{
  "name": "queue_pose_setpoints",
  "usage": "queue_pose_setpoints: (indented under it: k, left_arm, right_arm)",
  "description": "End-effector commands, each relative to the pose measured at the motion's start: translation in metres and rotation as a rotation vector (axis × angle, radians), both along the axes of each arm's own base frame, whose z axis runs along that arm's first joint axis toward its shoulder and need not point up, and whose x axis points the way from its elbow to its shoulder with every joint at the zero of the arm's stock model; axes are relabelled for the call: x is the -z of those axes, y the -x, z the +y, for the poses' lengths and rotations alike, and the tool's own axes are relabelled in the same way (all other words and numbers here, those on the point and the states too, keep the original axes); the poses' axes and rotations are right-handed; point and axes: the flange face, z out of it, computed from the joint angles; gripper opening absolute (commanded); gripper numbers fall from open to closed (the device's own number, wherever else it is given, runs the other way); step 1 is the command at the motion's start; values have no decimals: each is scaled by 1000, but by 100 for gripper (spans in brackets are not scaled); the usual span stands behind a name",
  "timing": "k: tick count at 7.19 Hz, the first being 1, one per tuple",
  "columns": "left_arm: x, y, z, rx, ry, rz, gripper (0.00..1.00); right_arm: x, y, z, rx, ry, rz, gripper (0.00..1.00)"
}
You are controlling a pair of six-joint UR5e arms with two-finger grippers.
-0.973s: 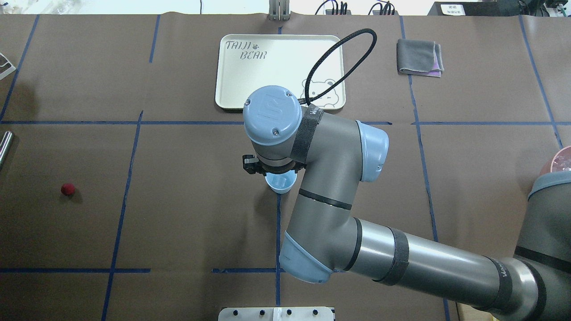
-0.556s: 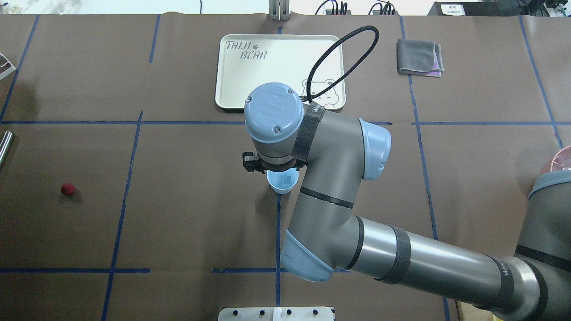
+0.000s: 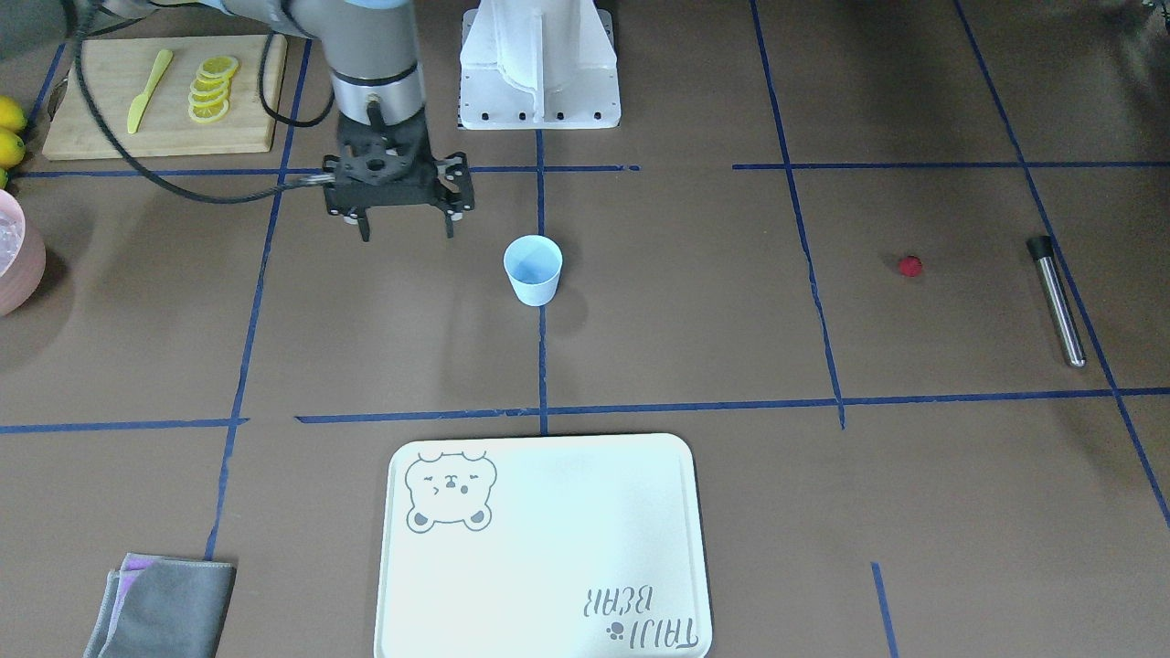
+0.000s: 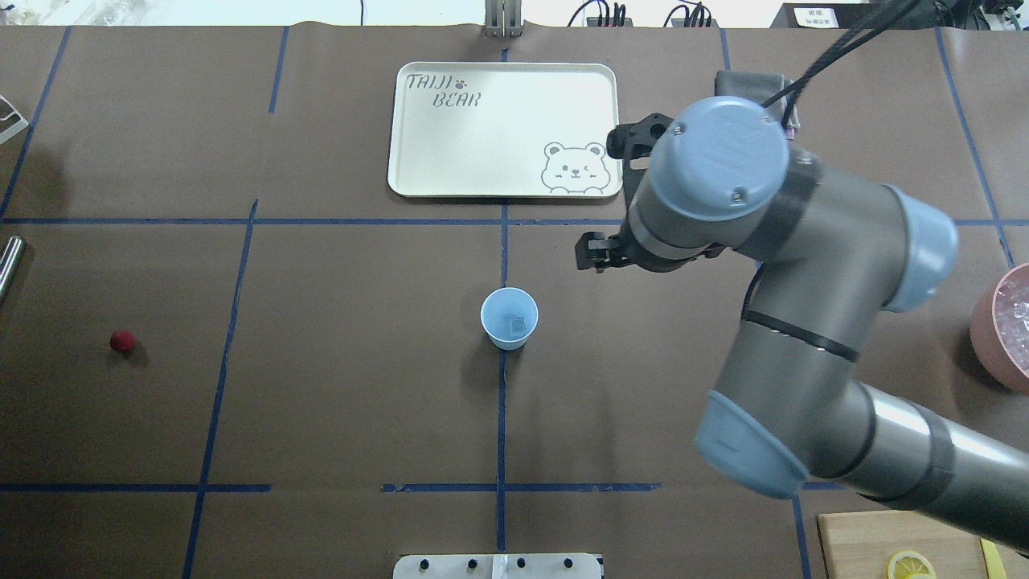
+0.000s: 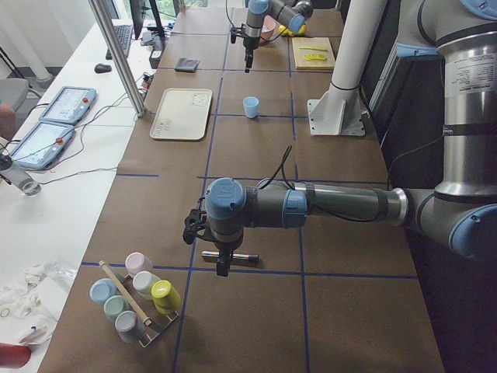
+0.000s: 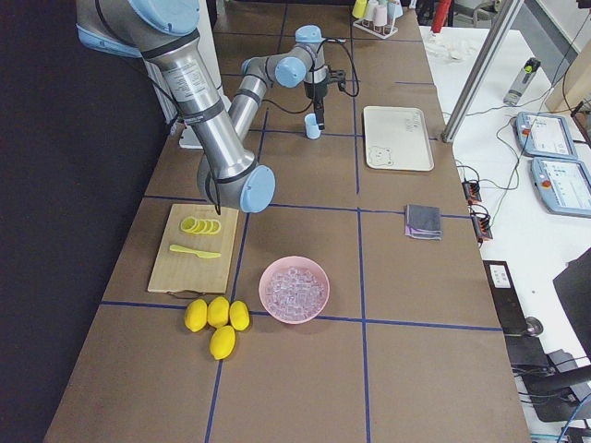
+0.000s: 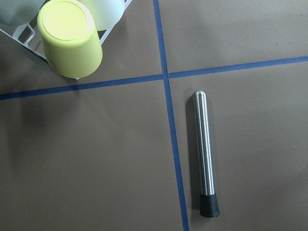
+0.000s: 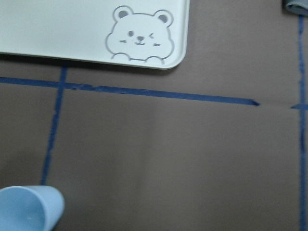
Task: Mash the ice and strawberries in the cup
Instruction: 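Move the pink bowl with the right gripper back away from the cup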
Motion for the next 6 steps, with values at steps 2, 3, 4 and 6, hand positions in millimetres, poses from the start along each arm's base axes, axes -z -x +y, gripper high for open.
queue_pose_setpoints:
  k: [2, 3, 4, 6]
  left_arm:
    - [2, 0, -1, 0, -5, 0, 100]
    - [4, 0, -1, 1, -7, 0, 100]
    - [5, 0, 0, 1, -9, -1, 100]
    - [5, 0, 1, 1, -9, -1, 100]
  right_arm:
    - [-101, -172, -14, 138, -104, 133, 99]
    - [-138, -229, -23, 195, -101, 155, 99]
    - [-175, -282, -22, 217, -65, 141, 99]
    - [-249, -357, -30, 190, 69, 58, 99]
